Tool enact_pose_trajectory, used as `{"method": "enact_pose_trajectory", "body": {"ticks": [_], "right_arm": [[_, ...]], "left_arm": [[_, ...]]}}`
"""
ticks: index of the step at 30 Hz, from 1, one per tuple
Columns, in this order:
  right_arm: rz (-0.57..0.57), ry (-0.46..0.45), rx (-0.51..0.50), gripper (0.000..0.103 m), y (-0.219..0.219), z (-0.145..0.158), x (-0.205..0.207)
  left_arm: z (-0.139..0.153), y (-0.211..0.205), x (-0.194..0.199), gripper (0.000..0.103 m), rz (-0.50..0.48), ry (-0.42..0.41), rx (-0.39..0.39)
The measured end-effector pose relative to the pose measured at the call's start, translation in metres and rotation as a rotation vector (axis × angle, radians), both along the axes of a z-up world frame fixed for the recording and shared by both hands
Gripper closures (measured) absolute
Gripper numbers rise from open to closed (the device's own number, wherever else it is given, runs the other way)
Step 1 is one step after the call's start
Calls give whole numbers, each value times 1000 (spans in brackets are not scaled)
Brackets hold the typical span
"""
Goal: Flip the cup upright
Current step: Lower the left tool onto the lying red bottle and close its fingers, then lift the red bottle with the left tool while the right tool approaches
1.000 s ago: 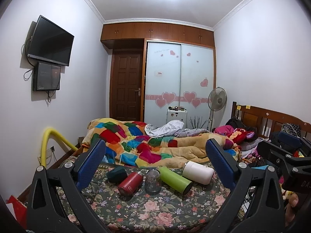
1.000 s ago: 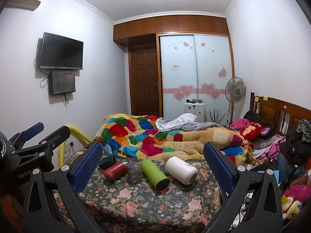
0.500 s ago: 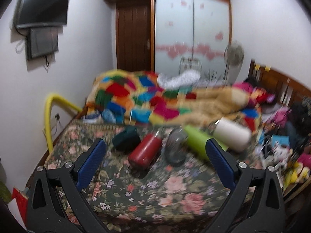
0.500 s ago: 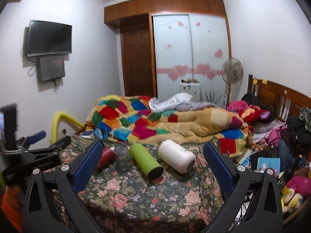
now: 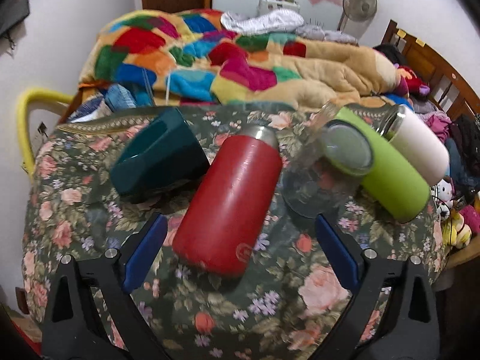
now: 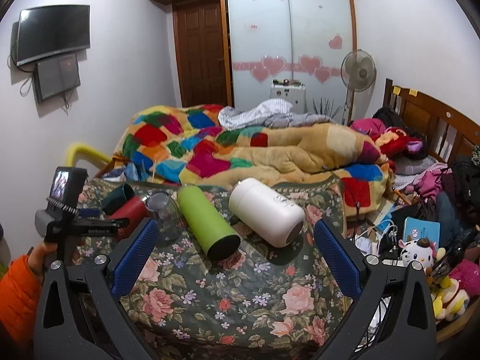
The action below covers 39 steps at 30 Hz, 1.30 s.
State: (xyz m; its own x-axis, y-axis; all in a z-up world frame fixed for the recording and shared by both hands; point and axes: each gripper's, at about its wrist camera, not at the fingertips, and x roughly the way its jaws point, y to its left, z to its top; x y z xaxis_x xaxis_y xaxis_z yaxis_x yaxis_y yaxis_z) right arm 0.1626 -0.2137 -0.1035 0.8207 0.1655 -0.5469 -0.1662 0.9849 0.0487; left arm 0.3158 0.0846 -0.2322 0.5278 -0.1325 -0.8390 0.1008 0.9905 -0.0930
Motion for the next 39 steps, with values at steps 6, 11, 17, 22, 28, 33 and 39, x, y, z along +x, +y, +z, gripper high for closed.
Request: {"method": "enact_pose_trajectory", "body": {"ticks": [6,11,17,22,28,33,39], "right_arm": [[16,40,-7,0,9,-12,14],[22,59,-8,0,13,-17,22],[27,74,-11,0,15,-20,25],[28,70,-21,0,16,-18,23],[19,67,-28,0,13,-15,21],[16,56,-33,0,13,-11,15],[23,32,-33,0,15,-4,3]], "left_arm": [[-14,3,21,11,-43,96,-47],[-18,-5,29,12,-97,116,-24],[-31,-14,38,28,-127,153,20],[-33,-17,38,41,-125,122,55],[-29,-23,23,42,-103,74,94],[-13,-25,0,42,-88,33,101],[19,-26,-36,42,-70,-36,112]]}}
